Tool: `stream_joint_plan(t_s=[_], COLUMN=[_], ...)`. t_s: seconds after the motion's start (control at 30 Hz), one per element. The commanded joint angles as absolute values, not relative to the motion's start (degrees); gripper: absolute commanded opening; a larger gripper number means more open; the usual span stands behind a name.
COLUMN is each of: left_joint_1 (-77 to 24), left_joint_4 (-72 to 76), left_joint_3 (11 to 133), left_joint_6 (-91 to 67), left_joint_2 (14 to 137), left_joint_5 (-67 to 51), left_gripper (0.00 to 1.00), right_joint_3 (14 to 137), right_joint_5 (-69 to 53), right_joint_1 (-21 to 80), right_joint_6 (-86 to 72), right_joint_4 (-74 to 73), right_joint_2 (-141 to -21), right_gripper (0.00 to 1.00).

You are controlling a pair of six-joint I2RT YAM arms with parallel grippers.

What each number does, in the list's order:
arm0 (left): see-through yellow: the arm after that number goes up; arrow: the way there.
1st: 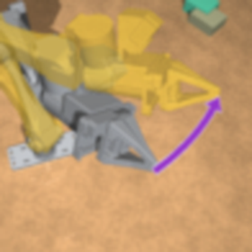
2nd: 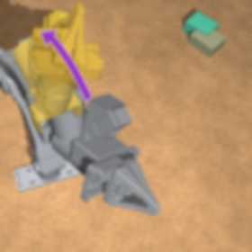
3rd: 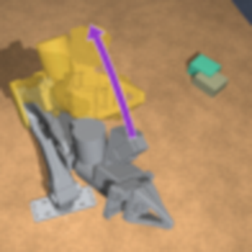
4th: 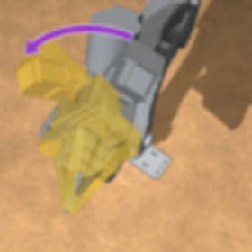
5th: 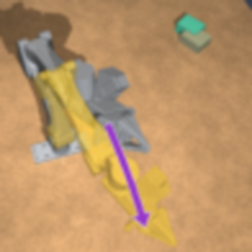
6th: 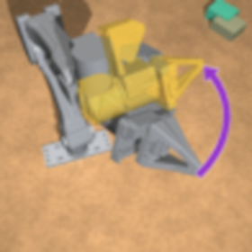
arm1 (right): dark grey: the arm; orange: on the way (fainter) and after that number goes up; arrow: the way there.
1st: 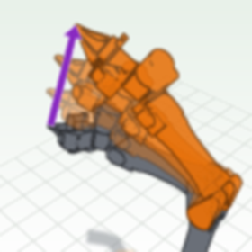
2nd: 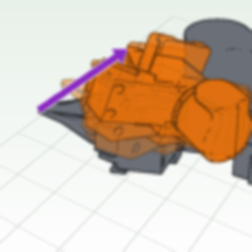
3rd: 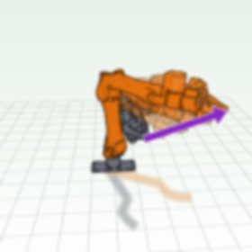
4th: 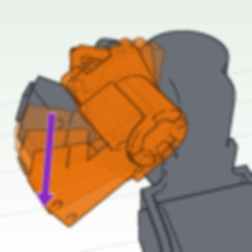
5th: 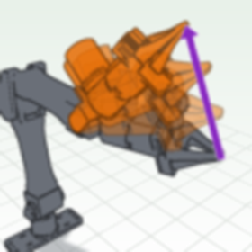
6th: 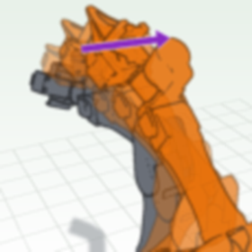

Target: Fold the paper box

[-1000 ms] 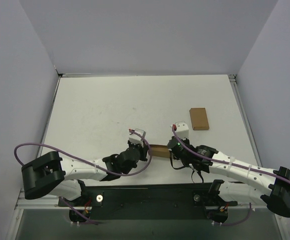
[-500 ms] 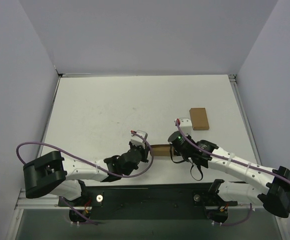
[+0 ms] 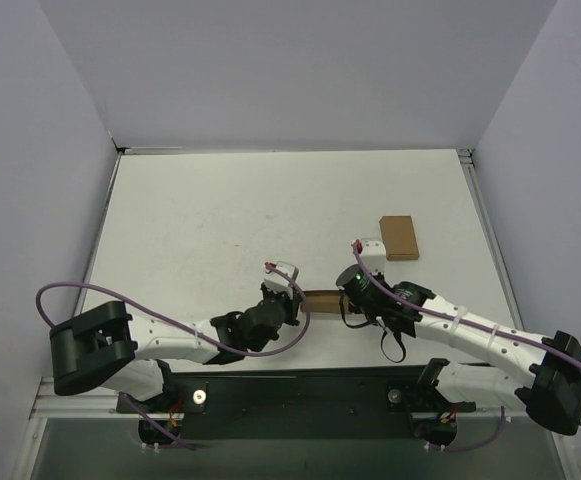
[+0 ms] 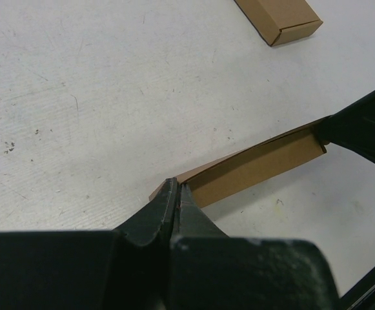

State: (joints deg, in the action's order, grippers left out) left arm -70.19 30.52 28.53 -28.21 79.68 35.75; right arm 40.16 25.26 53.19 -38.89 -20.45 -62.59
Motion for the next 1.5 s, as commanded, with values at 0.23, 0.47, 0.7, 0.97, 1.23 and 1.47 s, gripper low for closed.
stream_joint_plan(t_s=[0.23, 0.47, 0.7, 0.97, 1.23, 1.47], left_joint_1=[-71.28, -71.28, -71.28, -71.37, -71.28, -71.10], left_joint_4=[21.79, 25.13, 28.39, 28.56, 28.65, 28.39], left_joint_3=[26.46, 24.96, 23.38, 24.96, 25.22, 24.87], left_joint_6=[-26.81, -25.05, -24.26, -28.21, -31.46, -33.13], left_joint_2=[83.67, 85.25, 86.66, 87.98, 89.82, 91.40], left_joint_5=[31.12, 30.85, 30.59, 29.53, 30.58, 31.11], left_gripper=[0.00, 0.00, 0.00, 0.00, 0.00, 0.00], right_joint_3=[34.37, 32.08, 29.18, 27.95, 27.69, 26.81], right_joint_5=[24.43, 24.35, 25.57, 26.72, 28.30, 29.18], right_joint_1=[53.53, 53.53, 53.96, 54.84, 56.69, 57.48], right_joint_6=[-41.83, -43.41, -43.33, -43.94, -44.91, -45.79], right_joint_4=[-17.32, -16.61, -15.47, -15.56, -15.64, -15.47], right_joint_2=[-61.52, -61.61, -60.91, -60.91, -61.35, -61.35], right_gripper=[0.00, 0.00, 0.00, 0.00, 0.00, 0.00])
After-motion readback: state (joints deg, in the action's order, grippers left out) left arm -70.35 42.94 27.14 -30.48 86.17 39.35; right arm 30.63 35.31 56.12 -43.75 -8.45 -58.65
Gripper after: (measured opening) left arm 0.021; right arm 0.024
